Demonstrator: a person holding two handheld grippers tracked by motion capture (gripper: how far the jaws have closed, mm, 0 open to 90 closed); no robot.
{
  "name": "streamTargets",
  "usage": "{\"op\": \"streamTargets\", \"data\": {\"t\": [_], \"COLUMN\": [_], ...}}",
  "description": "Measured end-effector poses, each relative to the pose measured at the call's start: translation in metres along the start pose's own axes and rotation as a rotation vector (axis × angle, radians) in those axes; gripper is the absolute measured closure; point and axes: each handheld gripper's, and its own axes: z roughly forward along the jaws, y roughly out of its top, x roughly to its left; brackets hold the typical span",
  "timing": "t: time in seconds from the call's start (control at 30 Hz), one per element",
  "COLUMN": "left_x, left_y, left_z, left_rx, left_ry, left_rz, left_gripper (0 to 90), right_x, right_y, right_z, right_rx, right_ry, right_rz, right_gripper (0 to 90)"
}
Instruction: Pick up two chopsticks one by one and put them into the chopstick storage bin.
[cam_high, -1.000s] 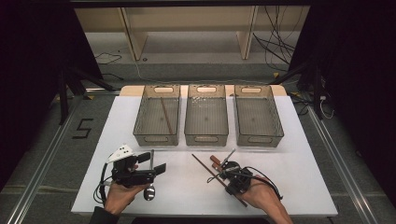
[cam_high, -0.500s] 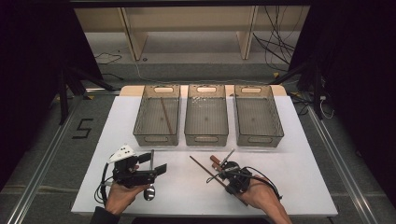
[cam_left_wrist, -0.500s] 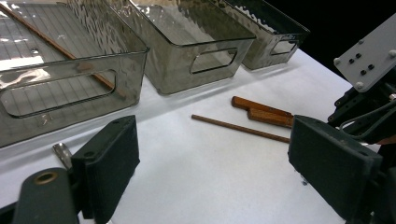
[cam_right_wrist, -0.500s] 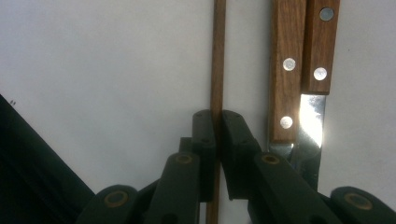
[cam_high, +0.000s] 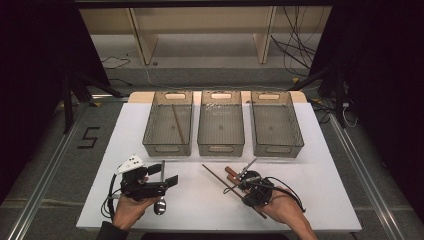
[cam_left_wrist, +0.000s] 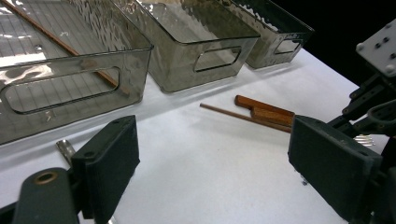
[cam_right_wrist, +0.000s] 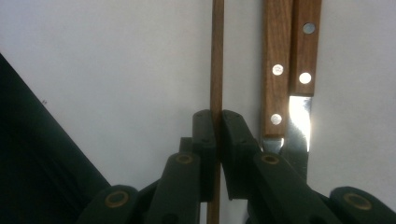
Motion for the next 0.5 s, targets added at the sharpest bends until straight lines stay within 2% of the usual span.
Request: {"op": "streamTargets", "data": {"t": [0.1, 0.3, 0.33, 0.37, 0.4, 0.47, 0.5], "left_x": [-0.001, -0.007, -0.009, -0.009, -0.013, -0.018, -0.018], "left_y": [0.000, 0.002, 0.002, 0.002, 0.003, 0.005, 0.005], "left_z": [0.001, 0.004, 0.006, 0.006, 0.009, 0.013, 0.013], "left_rx": [0.004, 0.019, 0.019, 0.019, 0.021, 0.028, 0.028], "left_ry": [-0.003, -0.008, -0.017, -0.017, -0.032, -0.039, -0.039], "left_rz": [-0.008, -0.024, -0.039, -0.039, -0.055, -0.061, -0.061], "left_gripper": [16.0, 16.0, 16.1, 16.2, 16.2, 16.4, 16.6], "right_x": [-0.001, -0.003, -0.002, -0.002, -0.003, -0.003, -0.003], "right_y": [-0.001, -0.004, -0.004, -0.004, -0.003, -0.002, -0.002], "right_z": [-0.004, -0.021, -0.024, -0.024, -0.029, -0.033, -0.033], "right_rx": [-0.019, -0.097, -0.116, -0.116, -0.167, -0.202, -0.202], "right_ry": [0.017, 0.059, 0.065, 0.065, 0.086, 0.093, 0.093], "right_rz": [0.006, 0.004, 0.006, 0.006, 0.009, 0.011, 0.011], "right_gripper": [85.2, 85.2, 85.2, 85.2, 85.2, 85.2, 85.2]}}
